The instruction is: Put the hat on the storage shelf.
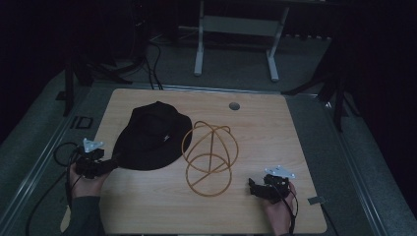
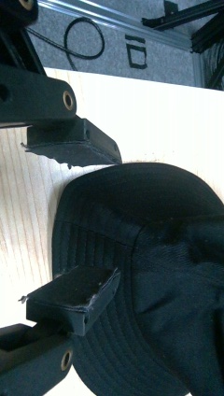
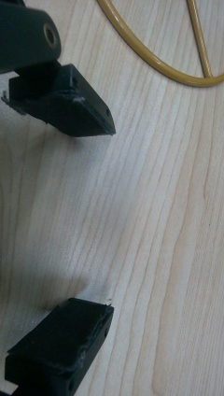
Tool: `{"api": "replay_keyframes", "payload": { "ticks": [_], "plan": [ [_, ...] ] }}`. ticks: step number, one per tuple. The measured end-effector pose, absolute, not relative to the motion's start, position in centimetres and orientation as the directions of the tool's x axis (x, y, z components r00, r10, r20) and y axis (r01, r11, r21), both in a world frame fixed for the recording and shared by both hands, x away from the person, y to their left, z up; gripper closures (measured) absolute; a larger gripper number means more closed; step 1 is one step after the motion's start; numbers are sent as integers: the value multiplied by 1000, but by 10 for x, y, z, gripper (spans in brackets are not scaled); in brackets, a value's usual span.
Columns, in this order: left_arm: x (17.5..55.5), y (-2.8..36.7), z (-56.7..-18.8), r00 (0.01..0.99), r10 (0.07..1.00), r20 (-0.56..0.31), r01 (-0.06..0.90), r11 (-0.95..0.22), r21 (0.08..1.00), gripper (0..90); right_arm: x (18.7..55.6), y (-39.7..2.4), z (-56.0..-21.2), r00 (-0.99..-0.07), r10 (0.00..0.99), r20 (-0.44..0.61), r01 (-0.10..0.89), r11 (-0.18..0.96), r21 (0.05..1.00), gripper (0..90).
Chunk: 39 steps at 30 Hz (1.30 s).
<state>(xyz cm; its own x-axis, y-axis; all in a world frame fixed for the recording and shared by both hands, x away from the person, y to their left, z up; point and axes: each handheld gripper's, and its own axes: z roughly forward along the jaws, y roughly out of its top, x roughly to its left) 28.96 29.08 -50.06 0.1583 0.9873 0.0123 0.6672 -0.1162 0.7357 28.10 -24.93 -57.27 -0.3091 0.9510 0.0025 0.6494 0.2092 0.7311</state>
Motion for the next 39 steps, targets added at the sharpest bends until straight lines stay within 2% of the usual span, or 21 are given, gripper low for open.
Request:
{"api": "replay_keyframes", "payload": {
  "ticks": [13,39],
  "plan": [
    [298,277,-497,211,977,42,682,-178,710,388,281,-249,-573,-302,953,4,651,203,731,116],
    [320,273,-472,302,951,63,714,-270,646,418,281,-249,-573,-301,954,4,652,203,731,115]
  ]
}}
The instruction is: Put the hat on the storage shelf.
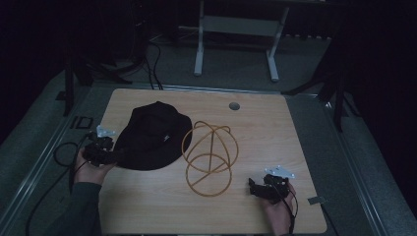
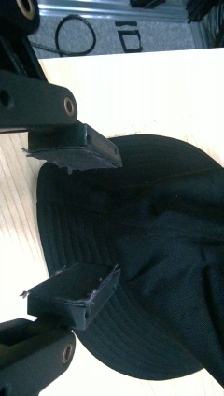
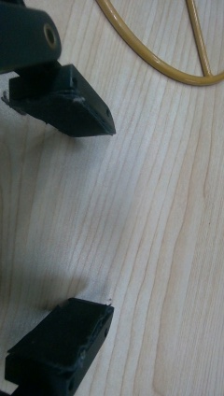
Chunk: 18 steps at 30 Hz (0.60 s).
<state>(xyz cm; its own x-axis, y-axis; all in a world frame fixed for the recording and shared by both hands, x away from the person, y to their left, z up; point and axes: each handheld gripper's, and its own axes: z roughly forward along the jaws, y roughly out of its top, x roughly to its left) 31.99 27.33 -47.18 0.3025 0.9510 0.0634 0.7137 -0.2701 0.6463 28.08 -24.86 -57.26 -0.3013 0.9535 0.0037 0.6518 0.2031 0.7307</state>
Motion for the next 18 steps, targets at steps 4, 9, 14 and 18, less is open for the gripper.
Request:
{"api": "replay_keyframes", "payload": {
  "ticks": [4,9,14,18],
  "plan": [
    [324,271,-469,315,946,72,717,-287,635,417,281,-249,-573,-301,954,4,652,203,731,116],
    [328,267,-465,329,941,84,726,-309,614,410,281,-248,-573,-301,954,4,652,202,730,116],
    [333,266,-461,340,936,94,734,-327,596,404,281,-248,-573,-297,955,4,653,200,731,116],
    [337,265,-459,346,934,91,746,-333,577,399,281,-248,-573,-297,955,4,653,200,731,116]
  ]
}}
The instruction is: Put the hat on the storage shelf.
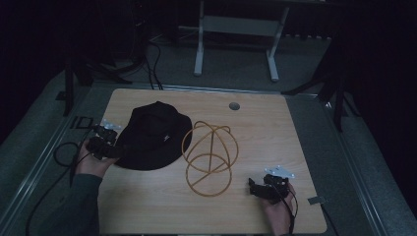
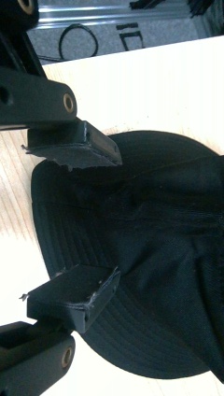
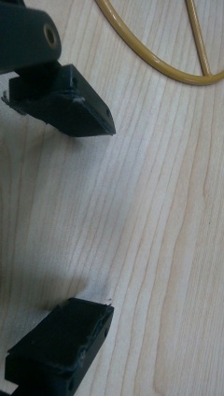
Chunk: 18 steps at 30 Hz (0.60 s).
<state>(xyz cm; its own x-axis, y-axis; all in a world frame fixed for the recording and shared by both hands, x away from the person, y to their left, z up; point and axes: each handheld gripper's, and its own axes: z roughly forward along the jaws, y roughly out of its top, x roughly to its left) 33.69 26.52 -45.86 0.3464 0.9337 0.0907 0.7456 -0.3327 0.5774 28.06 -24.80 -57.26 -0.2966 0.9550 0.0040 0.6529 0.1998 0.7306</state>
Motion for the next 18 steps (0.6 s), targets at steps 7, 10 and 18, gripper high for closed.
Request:
{"api": "replay_keyframes", "payload": {
  "ticks": [7,10,18],
  "plan": [
    [344,267,-453,350,935,46,758,-312,573,400,281,-248,-573,-295,956,4,653,199,731,116],
    [347,266,-451,358,933,45,764,-321,560,401,281,-248,-573,-295,956,4,653,199,731,116],
    [356,265,-447,371,926,70,775,-350,527,394,281,-248,-573,-295,956,4,653,199,731,116]
  ]
}}
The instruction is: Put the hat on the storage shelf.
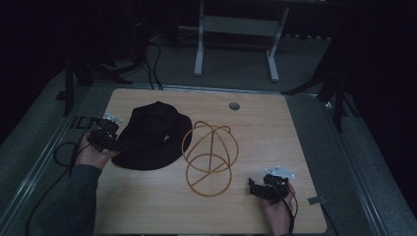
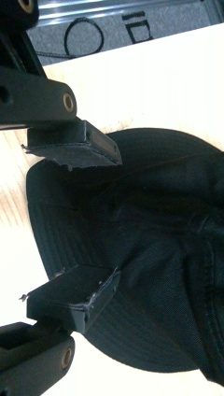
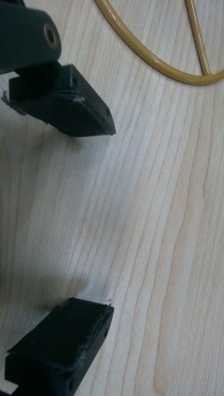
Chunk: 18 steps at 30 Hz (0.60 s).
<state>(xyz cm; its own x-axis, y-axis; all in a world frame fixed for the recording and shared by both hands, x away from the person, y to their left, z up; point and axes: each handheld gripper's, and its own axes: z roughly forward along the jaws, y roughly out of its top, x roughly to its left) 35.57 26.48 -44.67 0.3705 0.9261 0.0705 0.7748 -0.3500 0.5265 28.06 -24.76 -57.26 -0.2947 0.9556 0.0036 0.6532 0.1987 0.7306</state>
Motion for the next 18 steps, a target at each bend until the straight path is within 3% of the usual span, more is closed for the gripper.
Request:
{"api": "replay_keyframes", "payload": {
  "ticks": [18],
  "plan": [
    [380,262,-439,415,904,100,799,-414,436,392,281,-248,-573,-295,955,3,653,199,731,116]
  ]
}}
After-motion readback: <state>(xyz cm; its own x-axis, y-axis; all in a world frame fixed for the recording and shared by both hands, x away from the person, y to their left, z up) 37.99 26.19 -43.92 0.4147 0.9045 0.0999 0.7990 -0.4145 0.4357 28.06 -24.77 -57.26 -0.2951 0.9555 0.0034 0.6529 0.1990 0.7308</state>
